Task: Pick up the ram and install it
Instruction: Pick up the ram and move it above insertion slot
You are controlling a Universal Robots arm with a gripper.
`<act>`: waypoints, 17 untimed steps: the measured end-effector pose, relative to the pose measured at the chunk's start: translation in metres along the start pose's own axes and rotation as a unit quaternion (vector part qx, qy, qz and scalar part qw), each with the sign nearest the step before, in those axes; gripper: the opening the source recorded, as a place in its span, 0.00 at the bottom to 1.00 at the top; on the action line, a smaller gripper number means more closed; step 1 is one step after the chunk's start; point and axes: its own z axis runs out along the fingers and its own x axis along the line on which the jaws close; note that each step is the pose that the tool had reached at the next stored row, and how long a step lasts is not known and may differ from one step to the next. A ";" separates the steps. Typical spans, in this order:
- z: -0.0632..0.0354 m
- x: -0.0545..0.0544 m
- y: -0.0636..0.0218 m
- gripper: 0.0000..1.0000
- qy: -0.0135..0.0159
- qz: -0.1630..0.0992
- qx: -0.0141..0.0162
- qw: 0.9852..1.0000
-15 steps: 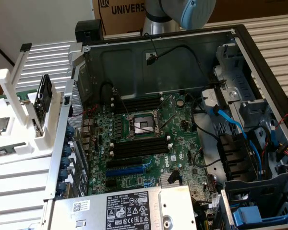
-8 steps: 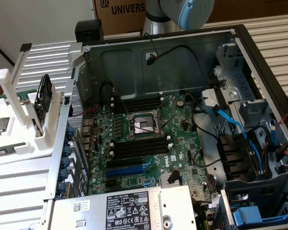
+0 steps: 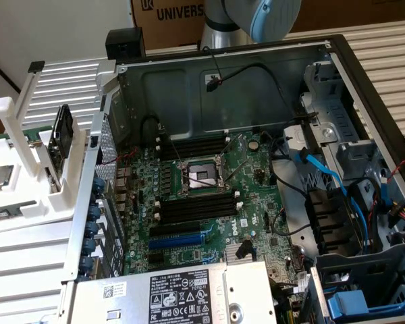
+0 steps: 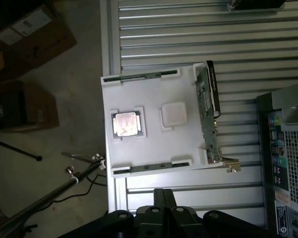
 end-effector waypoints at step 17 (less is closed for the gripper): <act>0.0001 0.000 0.0000 0.10 0.003 -0.068 0.000 0.998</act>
